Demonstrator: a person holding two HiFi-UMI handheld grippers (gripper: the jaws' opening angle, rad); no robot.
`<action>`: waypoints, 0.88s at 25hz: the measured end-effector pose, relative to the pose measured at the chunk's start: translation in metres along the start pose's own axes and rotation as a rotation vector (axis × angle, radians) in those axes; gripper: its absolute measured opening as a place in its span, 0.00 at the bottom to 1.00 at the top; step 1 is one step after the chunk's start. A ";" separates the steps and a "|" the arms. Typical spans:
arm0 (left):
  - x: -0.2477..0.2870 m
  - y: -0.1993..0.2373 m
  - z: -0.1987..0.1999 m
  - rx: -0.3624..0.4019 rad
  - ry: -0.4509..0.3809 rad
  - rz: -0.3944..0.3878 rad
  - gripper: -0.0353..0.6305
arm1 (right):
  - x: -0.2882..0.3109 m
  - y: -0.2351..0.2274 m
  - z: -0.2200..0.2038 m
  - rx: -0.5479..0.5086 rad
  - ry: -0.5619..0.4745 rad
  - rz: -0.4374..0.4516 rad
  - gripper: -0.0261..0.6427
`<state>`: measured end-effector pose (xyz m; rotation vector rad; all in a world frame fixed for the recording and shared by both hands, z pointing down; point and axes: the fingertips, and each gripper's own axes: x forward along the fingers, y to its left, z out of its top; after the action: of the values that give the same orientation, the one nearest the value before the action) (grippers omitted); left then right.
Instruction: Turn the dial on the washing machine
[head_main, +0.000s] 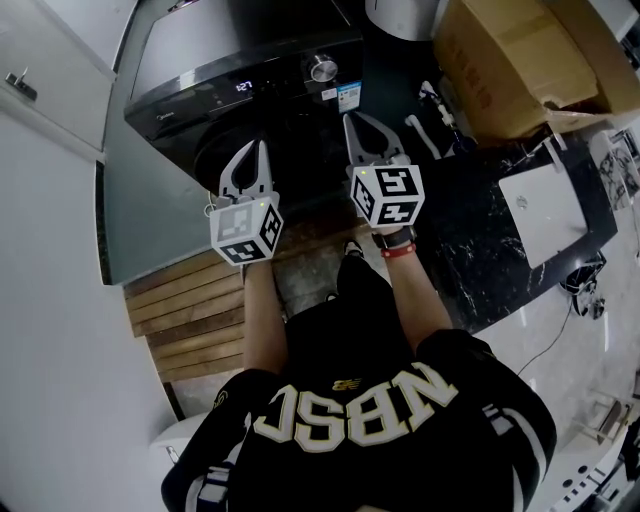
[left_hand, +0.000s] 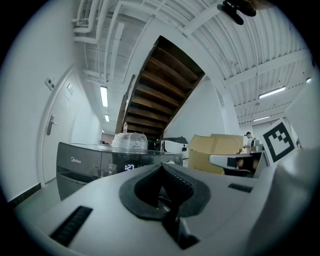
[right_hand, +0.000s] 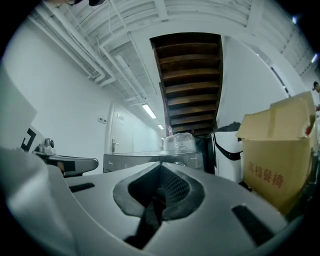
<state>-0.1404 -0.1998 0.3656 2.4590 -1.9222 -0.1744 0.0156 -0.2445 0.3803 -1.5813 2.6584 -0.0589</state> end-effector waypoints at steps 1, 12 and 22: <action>-0.002 -0.001 0.000 0.003 0.000 0.000 0.07 | -0.002 0.002 -0.001 -0.003 0.003 0.001 0.05; -0.020 -0.007 -0.007 0.008 0.008 0.006 0.07 | -0.019 0.017 -0.009 -0.054 0.023 0.011 0.05; -0.017 -0.008 -0.009 0.000 0.013 -0.002 0.07 | -0.019 0.021 -0.009 -0.046 0.029 0.028 0.05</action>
<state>-0.1354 -0.1817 0.3753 2.4560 -1.9146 -0.1578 0.0052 -0.2176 0.3890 -1.5671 2.7227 -0.0198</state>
